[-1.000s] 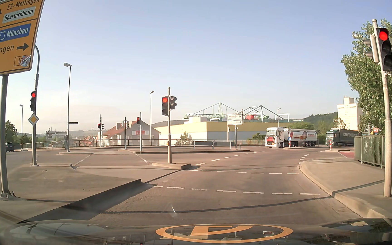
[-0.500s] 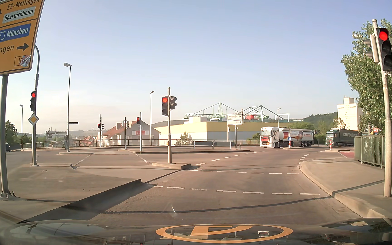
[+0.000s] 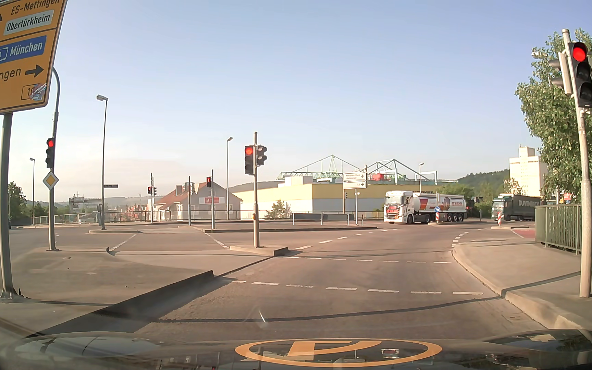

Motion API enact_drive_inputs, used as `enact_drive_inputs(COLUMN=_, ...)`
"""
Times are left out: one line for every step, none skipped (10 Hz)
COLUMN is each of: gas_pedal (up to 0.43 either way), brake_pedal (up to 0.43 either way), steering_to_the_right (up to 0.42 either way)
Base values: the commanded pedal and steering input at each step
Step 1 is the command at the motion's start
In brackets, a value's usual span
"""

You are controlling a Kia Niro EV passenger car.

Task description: Follow the waypoints while adhering to traffic rules and regulations

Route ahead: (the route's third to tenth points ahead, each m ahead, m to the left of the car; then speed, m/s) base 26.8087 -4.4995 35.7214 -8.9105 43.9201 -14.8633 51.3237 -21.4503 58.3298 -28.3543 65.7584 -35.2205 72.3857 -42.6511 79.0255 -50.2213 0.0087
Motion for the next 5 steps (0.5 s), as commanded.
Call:
enact_drive_inputs(gas_pedal=0.000, brake_pedal=0.268, steering_to_the_right=0.084)
enact_drive_inputs(gas_pedal=0.000, brake_pedal=0.268, steering_to_the_right=0.084)
enact_drive_inputs(gas_pedal=0.000, brake_pedal=0.268, steering_to_the_right=0.085)
enact_drive_inputs(gas_pedal=0.000, brake_pedal=0.268, steering_to_the_right=0.085)
enact_drive_inputs(gas_pedal=0.000, brake_pedal=0.268, steering_to_the_right=0.084)
